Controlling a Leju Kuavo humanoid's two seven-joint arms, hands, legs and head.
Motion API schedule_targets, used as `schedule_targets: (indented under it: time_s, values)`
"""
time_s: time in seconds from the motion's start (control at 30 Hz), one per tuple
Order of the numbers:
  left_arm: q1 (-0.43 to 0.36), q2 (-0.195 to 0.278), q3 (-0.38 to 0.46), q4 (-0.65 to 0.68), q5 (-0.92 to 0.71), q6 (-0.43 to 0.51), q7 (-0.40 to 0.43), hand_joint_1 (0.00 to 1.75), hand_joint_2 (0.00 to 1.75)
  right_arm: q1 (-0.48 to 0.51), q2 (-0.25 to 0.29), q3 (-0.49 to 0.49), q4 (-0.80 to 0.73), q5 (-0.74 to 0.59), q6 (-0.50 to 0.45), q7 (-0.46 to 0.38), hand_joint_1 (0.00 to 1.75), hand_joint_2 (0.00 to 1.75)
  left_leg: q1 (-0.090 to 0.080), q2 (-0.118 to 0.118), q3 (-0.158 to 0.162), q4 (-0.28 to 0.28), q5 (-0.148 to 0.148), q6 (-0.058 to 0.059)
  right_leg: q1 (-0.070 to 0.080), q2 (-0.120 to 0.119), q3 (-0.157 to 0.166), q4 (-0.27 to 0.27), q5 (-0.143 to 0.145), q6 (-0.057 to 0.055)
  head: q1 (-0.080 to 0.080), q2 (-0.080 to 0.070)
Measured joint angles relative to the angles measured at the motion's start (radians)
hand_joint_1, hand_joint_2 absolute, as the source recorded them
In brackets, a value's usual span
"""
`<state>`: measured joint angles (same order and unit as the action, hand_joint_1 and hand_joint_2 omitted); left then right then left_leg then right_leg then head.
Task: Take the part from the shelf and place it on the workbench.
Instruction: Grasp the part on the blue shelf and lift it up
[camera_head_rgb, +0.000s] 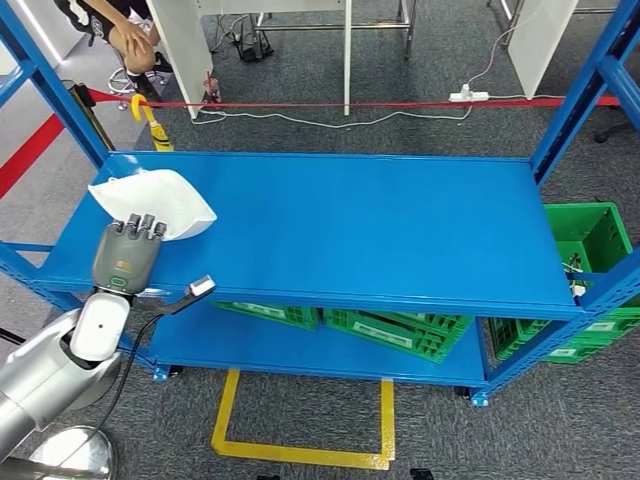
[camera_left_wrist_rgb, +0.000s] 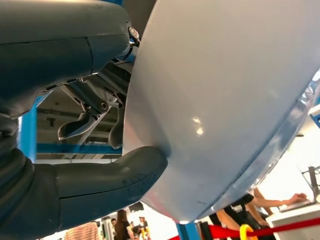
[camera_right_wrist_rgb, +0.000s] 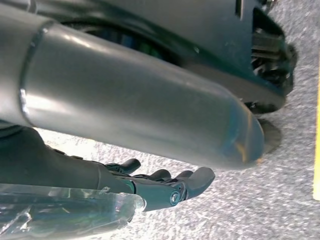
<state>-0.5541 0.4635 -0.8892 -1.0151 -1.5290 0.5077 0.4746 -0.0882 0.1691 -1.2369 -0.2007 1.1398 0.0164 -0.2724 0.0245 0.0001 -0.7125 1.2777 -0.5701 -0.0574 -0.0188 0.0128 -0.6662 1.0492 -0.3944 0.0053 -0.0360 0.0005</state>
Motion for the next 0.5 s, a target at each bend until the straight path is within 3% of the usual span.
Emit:
schedule_targets:
  time_s: [0.03,0.13,0.17,0.2,0.3,0.33,0.37,0.43,0.47,0.5]
  values:
    - [0.0,-0.001,-0.001,0.0,0.0,0.0,0.0,1.75,1.75,0.0,0.0,0.0,0.0,0.0,0.0,0.0,0.0,0.0,0.0,0.0,0.023,-0.014,0.004,0.002,0.0,0.0,-0.012,0.0,0.01,0.001,0.0,0.0]
    - [-0.007,-0.004,-0.001,-0.002,0.0,0.001,-0.001,1.75,1.75,-0.001,0.001,0.0,0.0,0.0,0.0,0.0,0.0,0.0,-0.002,0.0,0.168,-0.21,0.05,0.01,0.001,0.0,-0.038,0.001,0.039,0.013,0.0,0.0]
    - [-0.011,-0.006,-0.001,-0.003,0.0,0.001,-0.001,1.75,1.75,-0.002,0.001,0.0,0.0,0.0,0.0,0.0,0.0,0.0,-0.004,-0.001,0.198,-0.259,0.057,0.012,0.002,0.0,-0.043,-0.002,0.049,0.019,0.001,0.0]
    - [-0.014,-0.007,-0.001,-0.004,0.0,0.001,-0.001,1.75,1.75,-0.002,0.001,0.0,0.0,0.0,0.0,-0.001,0.0,0.0,-0.007,-0.002,0.21,-0.285,0.061,0.015,0.003,-0.001,-0.045,-0.006,0.059,0.026,0.002,0.0]
    - [-0.016,-0.009,-0.002,-0.006,0.0,0.001,-0.002,1.75,1.75,0.002,0.001,0.0,0.0,0.0,-0.001,-0.001,0.0,0.0,-0.012,-0.002,0.19,-0.291,0.091,0.034,-0.001,-0.002,-0.049,-0.03,0.083,0.046,0.004,0.0]
    - [-0.016,-0.01,-0.002,-0.006,0.0,0.001,-0.002,1.75,1.75,0.004,0.001,0.0,0.0,0.0,-0.002,-0.001,0.0,0.0,-0.011,0.0,0.181,-0.293,0.104,0.042,-0.002,-0.003,-0.057,-0.019,0.063,0.051,0.004,0.0]
    - [-0.017,-0.012,-0.003,-0.006,0.0,0.001,-0.003,1.75,1.75,0.004,0.001,0.0,0.0,0.0,-0.003,-0.001,0.0,0.0,-0.01,0.001,0.17,-0.295,0.117,0.049,-0.002,-0.004,-0.07,0.013,0.023,0.054,0.006,0.0]
    - [-0.017,-0.013,-0.003,-0.006,0.0,0.001,-0.003,1.75,1.75,0.003,0.001,0.0,0.0,0.0,-0.005,-0.002,0.0,0.0,-0.011,0.002,0.145,-0.295,0.139,0.058,-0.001,-0.005,-0.103,0.14,-0.088,0.057,0.011,0.0]
    - [-0.017,-0.014,-0.003,-0.006,0.0,0.001,-0.003,1.75,1.75,0.003,0.001,0.0,0.0,0.0,-0.005,-0.002,0.0,0.0,-0.013,0.002,0.131,-0.294,0.15,0.059,0.0,-0.005,-0.113,0.209,-0.124,0.058,0.013,0.0]
    - [-0.016,-0.014,-0.003,-0.006,0.0,0.0,-0.004,1.75,1.75,0.002,0.001,0.0,0.0,0.0,-0.006,-0.002,0.0,0.0,-0.015,0.002,0.117,-0.293,0.161,0.06,0.0,-0.005,-0.112,0.258,-0.139,0.058,0.013,0.0]
